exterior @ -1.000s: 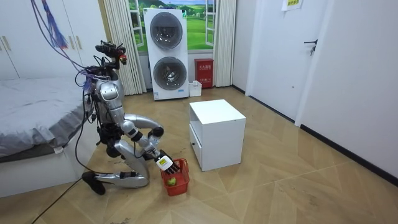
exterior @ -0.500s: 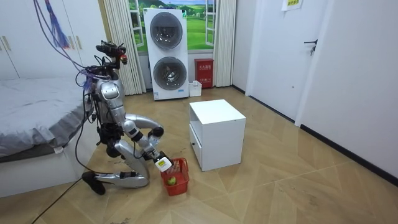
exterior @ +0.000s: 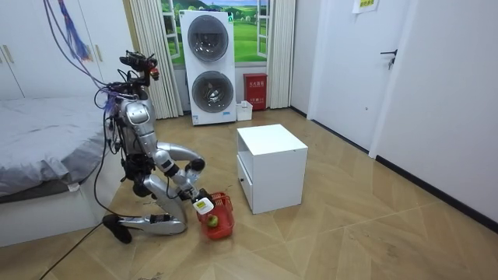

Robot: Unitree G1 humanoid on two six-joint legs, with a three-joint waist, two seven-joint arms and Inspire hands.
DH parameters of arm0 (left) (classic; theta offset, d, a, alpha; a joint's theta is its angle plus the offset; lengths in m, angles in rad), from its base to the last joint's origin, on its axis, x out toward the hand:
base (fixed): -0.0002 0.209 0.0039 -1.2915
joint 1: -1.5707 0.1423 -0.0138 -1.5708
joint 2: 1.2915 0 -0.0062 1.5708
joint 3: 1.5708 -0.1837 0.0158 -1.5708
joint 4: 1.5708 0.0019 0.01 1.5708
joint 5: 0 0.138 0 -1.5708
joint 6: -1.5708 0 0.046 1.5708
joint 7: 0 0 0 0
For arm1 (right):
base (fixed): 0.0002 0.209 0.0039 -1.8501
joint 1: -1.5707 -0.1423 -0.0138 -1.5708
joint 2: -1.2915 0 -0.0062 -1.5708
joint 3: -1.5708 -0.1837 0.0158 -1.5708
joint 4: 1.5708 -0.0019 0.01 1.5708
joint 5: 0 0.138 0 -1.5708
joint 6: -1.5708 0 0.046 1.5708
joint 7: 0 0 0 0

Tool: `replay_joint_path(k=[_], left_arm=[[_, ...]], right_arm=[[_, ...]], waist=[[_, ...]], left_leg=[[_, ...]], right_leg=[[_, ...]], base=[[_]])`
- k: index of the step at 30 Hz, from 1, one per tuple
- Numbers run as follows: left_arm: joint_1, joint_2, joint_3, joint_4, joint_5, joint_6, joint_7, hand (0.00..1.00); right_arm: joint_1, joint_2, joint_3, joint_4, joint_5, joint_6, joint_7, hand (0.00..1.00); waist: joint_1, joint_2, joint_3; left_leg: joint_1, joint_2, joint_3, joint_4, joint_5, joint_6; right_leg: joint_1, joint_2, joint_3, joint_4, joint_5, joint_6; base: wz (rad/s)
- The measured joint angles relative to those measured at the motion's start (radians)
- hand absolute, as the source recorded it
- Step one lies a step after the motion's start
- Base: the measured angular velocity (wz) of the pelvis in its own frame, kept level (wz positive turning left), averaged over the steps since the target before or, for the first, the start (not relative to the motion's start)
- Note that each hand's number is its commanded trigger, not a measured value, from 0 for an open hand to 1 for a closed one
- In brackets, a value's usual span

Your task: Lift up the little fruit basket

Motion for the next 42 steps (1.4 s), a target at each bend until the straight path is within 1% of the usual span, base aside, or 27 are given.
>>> replay_joint_path(k=[5, 7, 8, 13, 14, 16, 18, 22, 24, 25, 27, 28, 30, 32, 33, 34, 35, 36, 37, 38, 39, 40, 41, 42], left_arm=[[-0.007, -0.002, -0.031, 0.001, -0.020, 0.000, 0.004, 0.00], [-0.014, -0.003, -0.041, 0.002, -0.019, 0.000, 0.005, 0.00], [-0.020, -0.003, -0.048, 0.002, -0.020, 0.000, 0.005, 0.00], [-0.035, -0.009, -0.047, 0.002, -0.019, -0.001, 0.005, 0.00], [-0.046, -0.013, -0.047, 0.002, -0.019, 0.000, 0.004, 0.00], [-0.059, -0.016, -0.043, 0.003, -0.019, 0.000, 0.000, 0.00], [-0.071, -0.016, -0.026, 0.003, -0.019, -0.002, 0.000, 0.00], [-0.100, -0.016, 0.008, 0.006, -0.019, -0.011, 0.000, 0.00], [-0.106, -0.016, 0.009, 0.006, -0.015, -0.011, 0.000, 0.00], [-0.107, -0.015, 0.012, 0.006, -0.015, -0.010, 0.000, 0.00], [-0.108, -0.015, 0.043, 0.004, -0.006, -0.010, 0.002, 0.00], [-0.117, -0.015, 0.047, 0.006, -0.006, -0.010, 0.004, 0.00], [-0.122, -0.016, 0.050, 0.007, -0.004, -0.008, 0.004, 0.00], [-0.126, -0.016, 0.065, 0.007, 0.004, -0.008, 0.004, 0.00], [-0.134, -0.015, 0.076, 0.008, 0.004, -0.008, 0.005, 0.00], [-0.137, -0.014, 0.084, 0.008, 0.004, -0.008, 0.006, 0.00], [-0.140, -0.012, 0.084, 0.005, 0.004, -0.008, 0.012, 0.00], [-0.144, -0.011, 0.084, 0.001, 0.004, -0.009, 0.020, 0.00], [-0.145, -0.011, 0.085, -0.001, 0.004, -0.009, 0.021, 0.00], [-0.153, -0.012, 0.084, -0.001, 0.004, -0.009, 0.022, 0.00], [-0.166, -0.009, 0.086, 0.000, 0.003, -0.009, 0.022, 0.00], [-0.180, -0.007, 0.095, 0.000, 0.003, -0.009, 0.023, 0.00], [-0.187, -0.007, 0.105, 0.000, 0.003, -0.009, 0.025, 0.00], [-0.200, -0.007, 0.117, 0.001, 0.003, -0.010, 0.030, 0.00]], right_arm=[[0.001, 0.000, 0.000, 0.042, 0.022, 0.000, -0.002, 1.00], [0.001, 0.000, 0.000, 0.045, 0.032, 0.000, -0.003, 1.00], [0.001, 0.000, -0.001, 0.047, 0.040, 0.000, -0.003, 1.00], [0.001, 0.009, -0.002, 0.065, 0.047, 0.000, -0.002, 1.00], [0.001, 0.010, -0.002, 0.066, 0.047, 0.000, -0.001, 1.00], [0.001, 0.011, -0.001, 0.062, 0.044, 0.000, -0.002, 1.00], [0.001, 0.018, 0.000, 0.043, 0.042, 0.001, -0.007, 1.00], [-0.001, 0.019, 0.000, -0.021, 0.036, 0.000, -0.016, 1.00], [-0.002, 0.020, 0.000, -0.040, 0.017, 0.000, -0.023, 1.00], [-0.003, 0.021, 0.001, -0.050, 0.007, 0.001, -0.025, 1.00], [-0.002, 0.026, 0.000, -0.093, -0.043, 0.001, -0.034, 1.00], [-0.001, 0.030, -0.001, -0.120, -0.078, 0.003, -0.035, 1.00], [-0.001, 0.034, -0.001, -0.164, -0.120, 0.003, -0.037, 1.00], [0.003, 0.036, -0.001, -0.215, -0.146, 0.002, -0.037, 1.00], [0.015, 0.038, 0.000, -0.261, -0.167, 0.002, -0.041, 1.00], [0.023, 0.041, 0.000, -0.286, -0.177, 0.002, -0.044, 1.00], [0.041, 0.048, 0.000, -0.331, -0.200, 0.002, -0.044, 1.00], [0.059, 0.058, 0.000, -0.376, -0.216, 0.003, -0.044, 1.00], [0.064, 0.064, 0.000, -0.392, -0.224, 0.003, -0.043, 1.00], [0.078, 0.071, 0.001, -0.427, -0.240, 0.005, -0.044, 1.00], [0.086, 0.076, 0.010, -0.445, -0.243, 0.006, -0.043, 1.00], [0.086, 0.082, 0.022, -0.449, -0.246, 0.006, -0.044, 1.00], [0.085, 0.085, 0.027, -0.451, -0.253, 0.006, -0.045, 1.00], [0.086, 0.085, 0.043, -0.461, -0.276, 0.008, -0.045, 1.00]], waist=[[-0.001, 0.002, 0.0005], [-0.004, 0.002, 0.0008], [-0.005, 0.001, 0.0011], [-0.005, 0.000, 0.0016], [-0.004, -0.001, 0.0024], [-0.003, -0.004, 0.0039], [-0.004, -0.008, 0.0061], [-0.004, -0.015, 0.0088], [-0.005, -0.017, 0.0093], [-0.005, -0.018, 0.0099], [-0.010, -0.027, 0.0139], [-0.013, -0.032, 0.0125], [-0.026, -0.032, 0.0125], [-0.036, -0.030, 0.0119], [-0.046, -0.030, 0.0118], [-0.053, -0.029, 0.0115], [-0.068, -0.027, 0.0084], [-0.080, -0.025, 0.0023], [-0.086, -0.023, -0.0005], [-0.092, -0.017, -0.0055], [-0.101, -0.015, -0.0082], [-0.111, -0.009, -0.0123], [-0.112, -0.007, -0.0128], [-0.115, 0.000, -0.0164]], left_leg=[[0.000, 0.000, 0.001, 0.000, 0.005, -0.001], [-0.001, -0.007, -0.001, 0.000, 0.008, -0.003], [-0.001, -0.015, -0.005, 0.000, 0.011, -0.007], [-0.004, -0.017, -0.021, 0.008, 0.013, -0.005], [-0.004, -0.017, -0.025, 0.010, 0.013, -0.005], [-0.004, -0.017, -0.029, 0.013, 0.013, -0.005], [-0.006, -0.017, -0.033, 0.017, 0.013, -0.005], [-0.008, -0.022, -0.037, 0.029, 0.013, -0.004], [-0.006, -0.035, -0.048, 0.036, 0.013, -0.004], [-0.004, -0.035, -0.049, 0.038, 0.012, -0.002], [0.002, -0.035, -0.056, 0.045, 0.008, 0.005], [0.002, -0.038, -0.063, 0.049, 0.006, 0.008], [0.003, -0.063, -0.085, 0.058, 0.004, 0.004], [0.004, -0.081, -0.101, 0.070, 0.002, 0.003], [0.006, -0.088, -0.103, 0.074, 0.000, 0.005], [0.008, -0.088, -0.102, 0.076, -0.003, 0.011], [0.013, -0.088, -0.100, 0.077, -0.010, 0.020], [0.015, -0.088, -0.100, 0.074, -0.015, 0.027], [0.016, -0.088, -0.100, 0.070, -0.016, 0.030], [0.021, -0.086, -0.099, 0.058, -0.017, 0.035], [0.031, -0.085, -0.099, 0.041, -0.018, 0.041], [0.042, -0.082, -0.099, 0.021, -0.015, 0.047], [0.047, -0.080, -0.099, 0.008, -0.014, 0.051], [0.055, -0.076, -0.098, -0.020, -0.010, 0.058]], right_leg=[[-0.003, 0.000, 0.000, 0.008, 0.000, 0.000], [0.000, 0.000, -0.002, 0.009, -0.001, -0.001], [0.004, 0.000, -0.004, 0.008, -0.001, -0.001], [0.012, 0.010, -0.020, 0.008, -0.001, -0.001], [0.014, 0.012, -0.022, 0.008, -0.001, -0.001], [0.017, 0.016, -0.021, 0.008, -0.001, -0.001], [0.024, 0.021, -0.020, 0.008, -0.001, -0.002], [0.031, 0.022, -0.020, 0.007, -0.002, -0.003], [0.040, 0.023, -0.021, 0.006, -0.002, -0.003], [0.043, 0.025, -0.021, 0.006, -0.002, -0.003], [0.051, 0.027, -0.023, 0.005, -0.002, -0.003], [0.055, 0.029, -0.025, 0.004, -0.002, -0.003], [0.069, 0.030, -0.033, 0.002, -0.002, -0.003], [0.086, 0.033, -0.032, 0.001, -0.002, -0.003], [0.095, 0.033, -0.032, -0.002, -0.002, -0.003], [0.100, 0.032, -0.035, -0.004, -0.002, -0.003], [0.105, 0.029, -0.038, -0.014, -0.002, -0.003], [0.105, 0.030, -0.036, -0.027, -0.002, -0.003], [0.104, 0.031, -0.036, -0.036, -0.002, -0.003], [0.102, 0.033, -0.036, -0.060, -0.002, -0.003], [0.104, 0.035, -0.037, -0.090, -0.002, -0.003], [0.103, 0.047, -0.035, -0.126, -0.002, -0.003], [0.101, 0.055, -0.031, -0.146, -0.002, -0.003], [0.096, 0.069, -0.022, -0.189, -0.003, -0.001]], base=[[0.00], [0.02], [0.04], [0.03], [0.00], [0.00], [0.00], [0.00], [0.00], [-0.04], [0.00], [0.00], [0.00], [-0.05], [0.00], [0.07], [0.04], [0.00], [-0.05], [-0.05], [-0.08], [-0.06], [-0.10], [-0.12]])
